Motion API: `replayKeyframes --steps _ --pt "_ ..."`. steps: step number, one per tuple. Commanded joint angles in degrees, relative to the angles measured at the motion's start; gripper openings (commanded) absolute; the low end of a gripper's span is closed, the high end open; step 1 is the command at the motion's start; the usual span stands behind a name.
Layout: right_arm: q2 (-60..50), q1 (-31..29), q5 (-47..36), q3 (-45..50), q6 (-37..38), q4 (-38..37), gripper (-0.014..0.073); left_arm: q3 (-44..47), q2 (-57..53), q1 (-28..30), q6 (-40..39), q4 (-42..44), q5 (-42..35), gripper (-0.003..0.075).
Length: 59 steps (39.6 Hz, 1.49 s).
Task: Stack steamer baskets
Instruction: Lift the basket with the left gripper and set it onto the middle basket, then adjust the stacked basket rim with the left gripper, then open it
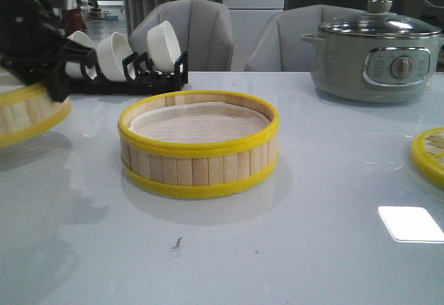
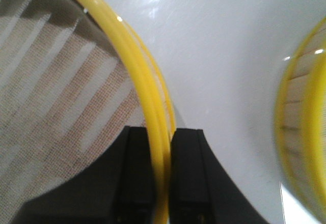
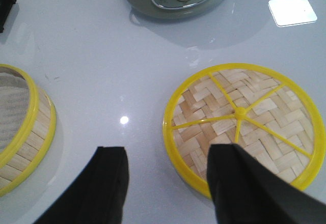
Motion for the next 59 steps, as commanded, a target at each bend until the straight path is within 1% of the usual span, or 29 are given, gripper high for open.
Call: replayKeyframes --steps 1,8,16,20,26,31,44,59 --pt "-0.2 -0.1 -4.7 -2.1 -0.7 -0.6 0.0465 -5.8 -3.3 -4.1 -0.1 1.1 -1.4 0.0085" --pt "-0.2 -0.1 -4.7 -2.1 -0.7 -0.6 0.0465 -11.6 -3.3 -12.9 -0.1 0.6 -0.3 0.0085" --pt "-0.2 -0.1 -4.7 -2.1 -0.7 -0.6 0.0465 -12.5 -3.2 -23.8 0.1 0.6 -1.2 0.0085" --pt "-0.2 -0.1 -4.7 -2.1 -0.7 -0.6 0.0465 -12.5 -3.0 -27.9 0.1 0.6 -1.7 0.0085" --pt "-0.2 -0.1 -4.3 -2.1 -0.7 -0.6 0.0465 -12.5 -2.4 -31.7 0.3 0.7 -2.3 0.0085" --pt "-0.2 -0.1 -4.1 -2.1 -0.7 -0.6 0.0465 -12.5 -1.5 -32.6 0.3 0.7 -2.3 0.0085" --pt "-0.2 -0.1 -4.1 -2.1 -0.7 -0.6 0.0465 -12.5 1.5 -32.6 0.3 1.6 -0.8 0.0085" --pt "-0.2 -0.1 -4.1 -2.1 -0.7 -0.6 0.0465 -12.5 1.5 -31.9 0.3 3.5 -0.9 0.0085"
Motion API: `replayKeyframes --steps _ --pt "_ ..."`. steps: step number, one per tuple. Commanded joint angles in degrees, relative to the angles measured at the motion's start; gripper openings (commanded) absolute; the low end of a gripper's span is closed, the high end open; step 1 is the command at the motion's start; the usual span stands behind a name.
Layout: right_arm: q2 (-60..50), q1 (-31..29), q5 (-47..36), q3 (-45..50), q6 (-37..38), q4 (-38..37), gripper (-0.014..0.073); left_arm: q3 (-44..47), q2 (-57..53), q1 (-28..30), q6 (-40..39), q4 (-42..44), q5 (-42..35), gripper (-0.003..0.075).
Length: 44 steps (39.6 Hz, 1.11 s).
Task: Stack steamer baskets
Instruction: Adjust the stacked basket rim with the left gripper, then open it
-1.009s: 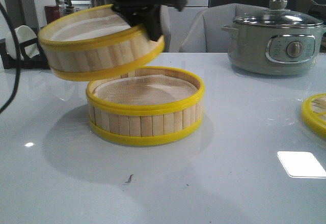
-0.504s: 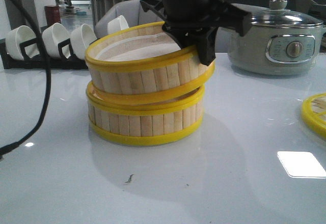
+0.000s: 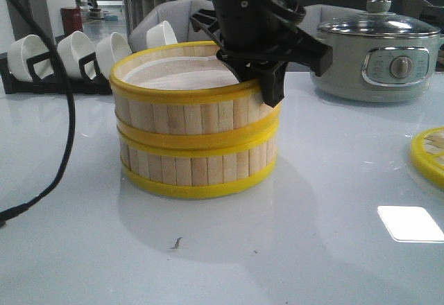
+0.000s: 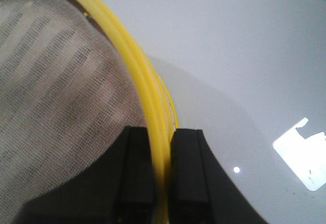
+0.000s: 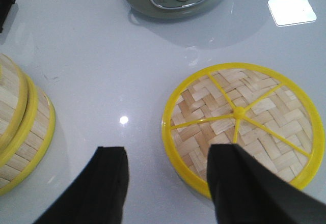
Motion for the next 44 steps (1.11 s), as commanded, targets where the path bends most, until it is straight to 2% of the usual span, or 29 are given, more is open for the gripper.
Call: replayKeyframes --steps 1,44 --pt "-0.2 -0.1 -4.1 -2.1 -0.7 -0.6 0.0465 -2.3 -3.4 0.7 0.3 2.2 -2.9 0.0085" --pt "-0.2 -0.1 -4.1 -2.1 -0.7 -0.6 0.0465 -2.3 -3.4 1.3 0.3 -0.8 -4.5 0.0085"
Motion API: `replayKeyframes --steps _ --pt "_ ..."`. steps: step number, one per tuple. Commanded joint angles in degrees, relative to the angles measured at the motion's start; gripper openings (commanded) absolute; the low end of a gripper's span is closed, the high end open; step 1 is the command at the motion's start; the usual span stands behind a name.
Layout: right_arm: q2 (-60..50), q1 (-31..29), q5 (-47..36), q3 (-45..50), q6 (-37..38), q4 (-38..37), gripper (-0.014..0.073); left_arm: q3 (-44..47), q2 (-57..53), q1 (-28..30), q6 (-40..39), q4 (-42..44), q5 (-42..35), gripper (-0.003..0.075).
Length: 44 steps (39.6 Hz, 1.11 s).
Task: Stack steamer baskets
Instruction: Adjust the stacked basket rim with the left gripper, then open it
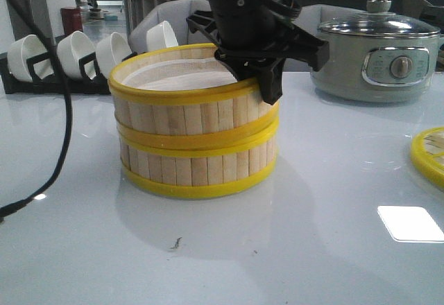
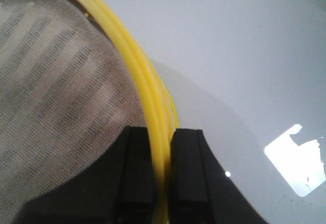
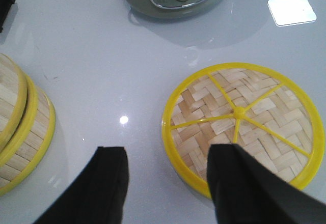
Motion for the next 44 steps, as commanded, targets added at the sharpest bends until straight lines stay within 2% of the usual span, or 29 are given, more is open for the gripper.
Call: replayKeyframes --steps 1,18,21,32,35,44 --pt "-0.2 -0.1 -4.1 -2.1 -0.7 -0.6 0.0465 -2.3 -3.4 0.3 0.3 1.0 -3.7 0.0085" --pt "-0.2 -0.1 -4.0 -2.1 -0.7 -0.6 0.0465 -2.3 -3.4 0.3 0.3 1.0 -3.7 0.0097" --pt "-0.2 -0.1 -4.0 -2.1 -0.7 -0.6 0.0465 -2.3 -3.4 0.3 0.3 1.0 -3.7 0.013" --pt "-0.2 -0.1 -3.9 -2.1 -0.7 -0.6 0.0465 -2.3 -3.4 0.3 0.3 1.0 -3.6 0.0331" --pt "-0.2 -0.1 -3.9 -2.1 -0.7 -0.6 0.0465 -2.3 -3.4 0.3 0.3 1.0 -3.5 0.0353" --pt "-0.2 -0.1 -3.9 -2.1 -0.7 -0.6 0.0465 -2.4 -3.4 0.3 0.2 1.2 -3.5 0.0352"
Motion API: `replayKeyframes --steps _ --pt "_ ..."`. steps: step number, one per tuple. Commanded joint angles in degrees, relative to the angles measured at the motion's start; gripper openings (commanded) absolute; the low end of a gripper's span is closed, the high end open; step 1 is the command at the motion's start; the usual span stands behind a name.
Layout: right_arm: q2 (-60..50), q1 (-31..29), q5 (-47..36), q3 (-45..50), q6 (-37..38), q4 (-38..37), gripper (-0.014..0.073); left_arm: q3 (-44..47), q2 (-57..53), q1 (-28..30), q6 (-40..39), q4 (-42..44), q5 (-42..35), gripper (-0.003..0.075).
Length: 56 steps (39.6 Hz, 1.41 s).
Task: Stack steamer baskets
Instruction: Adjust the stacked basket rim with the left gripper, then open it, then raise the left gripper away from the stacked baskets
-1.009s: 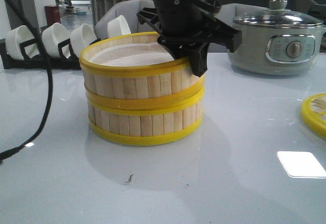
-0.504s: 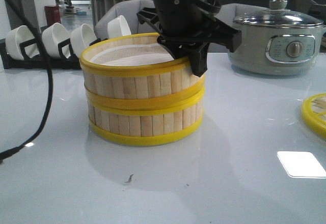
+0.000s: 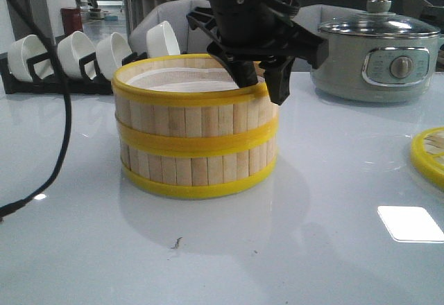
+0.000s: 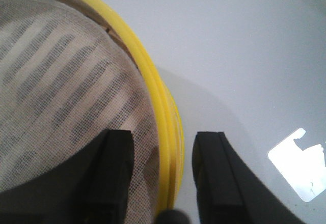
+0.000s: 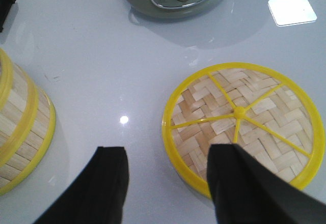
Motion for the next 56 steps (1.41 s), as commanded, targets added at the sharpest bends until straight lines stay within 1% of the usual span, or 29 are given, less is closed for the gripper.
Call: replayKeyframes --steps 1,8,18,22,24,27,29,30,32,35,40,47,56 --pt "-0.2 -0.1 -3.9 -2.1 -0.7 -0.6 0.0465 -2.4 -3.4 0.3 0.1 1.3 -2.9 0.0352" --pt "-0.2 -0.1 -3.9 -2.1 -0.7 -0.6 0.0465 -3.7 -3.7 0.3 -1.4 3.9 -2.3 0.0352" --pt "-0.2 -0.1 -3.8 -2.1 -0.7 -0.6 0.0465 -8.2 -3.7 0.3 -2.6 5.6 0.2 0.0351" --pt "-0.2 -0.1 -3.7 -2.1 -0.7 -0.6 0.0465 -9.9 -3.7 0.3 -2.7 5.8 1.4 0.0337" --pt "-0.2 -0.1 -3.6 -2.1 -0.7 -0.6 0.0465 -10.9 -3.7 0.3 -2.6 5.8 2.9 0.0275" --pt "-0.2 -0.1 -3.3 -2.1 -0.7 -0.6 0.0465 -11.9 -3.8 0.3 -0.1 5.8 4.3 0.0064" --pt "-0.2 -0.1 -3.3 -2.1 -0.7 -0.6 0.0465 -12.3 -4.0 0.3 0.7 5.8 4.4 0.0118" --pt "-0.2 -0.1 -3.3 -2.1 -0.7 -0.6 0.0465 -12.7 -4.1 0.4 0.7 5.8 4.7 0.0121" --pt "-0.2 -0.1 -3.3 -2.1 -0.7 -0.6 0.0465 -13.1 -4.6 0.5 0.4 6.1 4.8 0.0108" --pt "-0.2 -0.1 -3.3 -2.1 -0.7 -0.6 0.0465 -13.2 -5.9 1.1 -0.1 6.2 4.6 0.0109" --pt "-0.2 -0.1 -3.3 -2.1 -0.7 -0.6 0.0465 -13.2 -9.1 3.4 -1.8 6.2 4.3 0.0109" --pt "-0.2 -0.1 -3.3 -2.1 -0.7 -0.6 0.0465 -13.2 -15.5 9.5 -3.1 6.2 2.6 0.0109" --pt "-0.2 -0.1 -3.3 -2.1 -0.7 -0.6 0.0465 -12.2 -24.5 20.9 -3.1 6.2 3.2 0.0109"
